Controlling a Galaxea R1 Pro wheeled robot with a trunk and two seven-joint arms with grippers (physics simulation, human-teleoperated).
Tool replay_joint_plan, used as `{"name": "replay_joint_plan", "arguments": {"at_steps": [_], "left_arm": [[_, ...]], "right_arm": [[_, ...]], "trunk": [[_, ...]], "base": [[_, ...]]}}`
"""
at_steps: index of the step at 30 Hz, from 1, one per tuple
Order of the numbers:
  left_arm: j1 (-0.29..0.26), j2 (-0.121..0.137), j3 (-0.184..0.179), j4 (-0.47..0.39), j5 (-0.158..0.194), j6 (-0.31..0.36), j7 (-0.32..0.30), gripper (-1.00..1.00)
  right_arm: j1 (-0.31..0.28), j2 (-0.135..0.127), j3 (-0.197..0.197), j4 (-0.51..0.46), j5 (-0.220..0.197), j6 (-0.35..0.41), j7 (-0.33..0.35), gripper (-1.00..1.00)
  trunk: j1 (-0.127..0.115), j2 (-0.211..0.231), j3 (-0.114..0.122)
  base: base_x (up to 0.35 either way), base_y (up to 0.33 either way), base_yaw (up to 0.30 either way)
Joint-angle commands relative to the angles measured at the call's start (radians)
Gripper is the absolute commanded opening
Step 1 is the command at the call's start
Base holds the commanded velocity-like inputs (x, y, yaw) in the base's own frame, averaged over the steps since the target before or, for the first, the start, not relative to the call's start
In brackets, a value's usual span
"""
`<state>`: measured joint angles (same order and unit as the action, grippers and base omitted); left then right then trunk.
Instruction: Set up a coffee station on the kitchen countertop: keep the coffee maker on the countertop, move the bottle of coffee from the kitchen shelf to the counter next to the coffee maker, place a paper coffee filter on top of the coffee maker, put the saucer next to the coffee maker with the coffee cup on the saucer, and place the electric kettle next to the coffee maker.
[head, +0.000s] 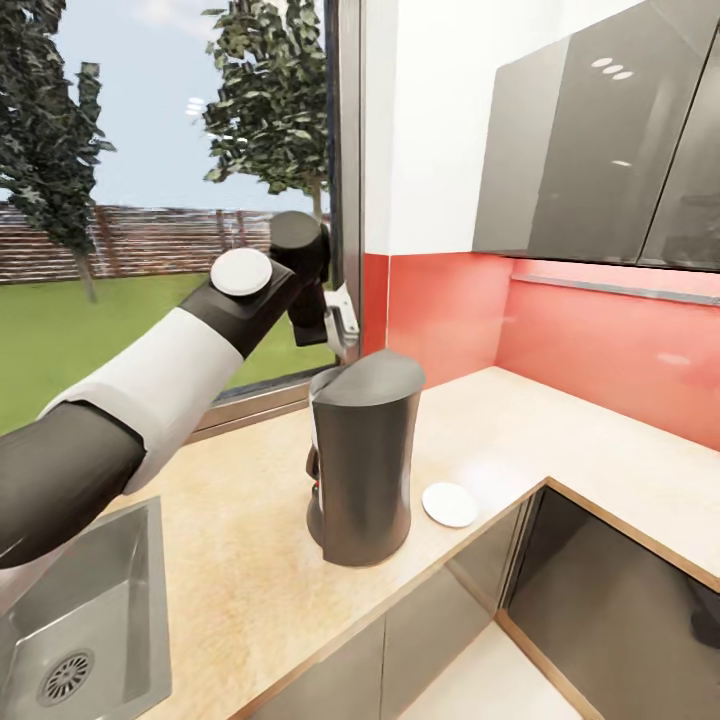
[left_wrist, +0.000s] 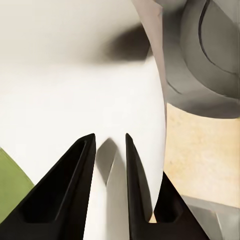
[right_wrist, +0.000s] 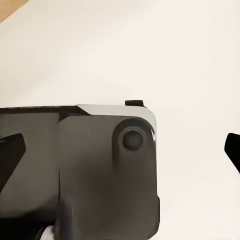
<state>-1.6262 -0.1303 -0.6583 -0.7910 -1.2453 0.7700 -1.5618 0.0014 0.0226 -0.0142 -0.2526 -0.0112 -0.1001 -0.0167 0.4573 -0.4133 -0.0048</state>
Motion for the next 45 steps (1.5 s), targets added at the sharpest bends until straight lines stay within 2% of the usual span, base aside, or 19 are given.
{"name": "replay_joint_plan", "arguments": {"at_steps": [1,11,14,18,22,45], "left_arm": [[0.001,0.003,-0.002,-0.001,-0.008,0.006,-0.009,-1.00],[0.001,0.029,-0.003,-0.001,-0.009,0.005,-0.009,-1.00],[0.001,0.029,-0.003,-0.001,-0.005,-0.001,-0.009,-1.00],[0.001,0.028,-0.001,-0.001,0.000,-0.054,-0.009,-1.00],[0.000,0.025,0.006,-0.001,-0.001,-0.072,-0.009,-1.00],[0.000,0.026,0.004,-0.003,-0.006,-0.077,-0.009,-1.00]], "right_arm": [[0.000,0.000,-0.001,0.000,-0.001,-0.003,-0.002,1.00],[0.000,0.000,-0.001,0.000,-0.001,-0.003,-0.002,1.00],[0.000,0.000,-0.001,0.000,-0.001,-0.003,-0.002,1.00],[0.000,0.000,-0.001,0.000,-0.001,-0.003,-0.002,1.00],[0.000,0.000,-0.001,0.000,-0.001,-0.003,-0.002,1.00],[0.000,0.000,-0.001,0.000,-0.001,-0.003,-0.002,1.00]], "trunk": [[0.000,-0.001,0.000],[0.000,-0.001,0.000],[0.000,-0.001,0.000],[0.000,-0.001,0.000],[0.000,-0.001,0.000],[0.000,-0.001,0.000]], "base": [[0.000,0.000,-0.009],[0.000,0.000,-0.001],[0.000,0.000,0.000],[0.000,0.000,0.000],[0.000,0.000,0.000],[-0.031,0.000,0.000]]}}
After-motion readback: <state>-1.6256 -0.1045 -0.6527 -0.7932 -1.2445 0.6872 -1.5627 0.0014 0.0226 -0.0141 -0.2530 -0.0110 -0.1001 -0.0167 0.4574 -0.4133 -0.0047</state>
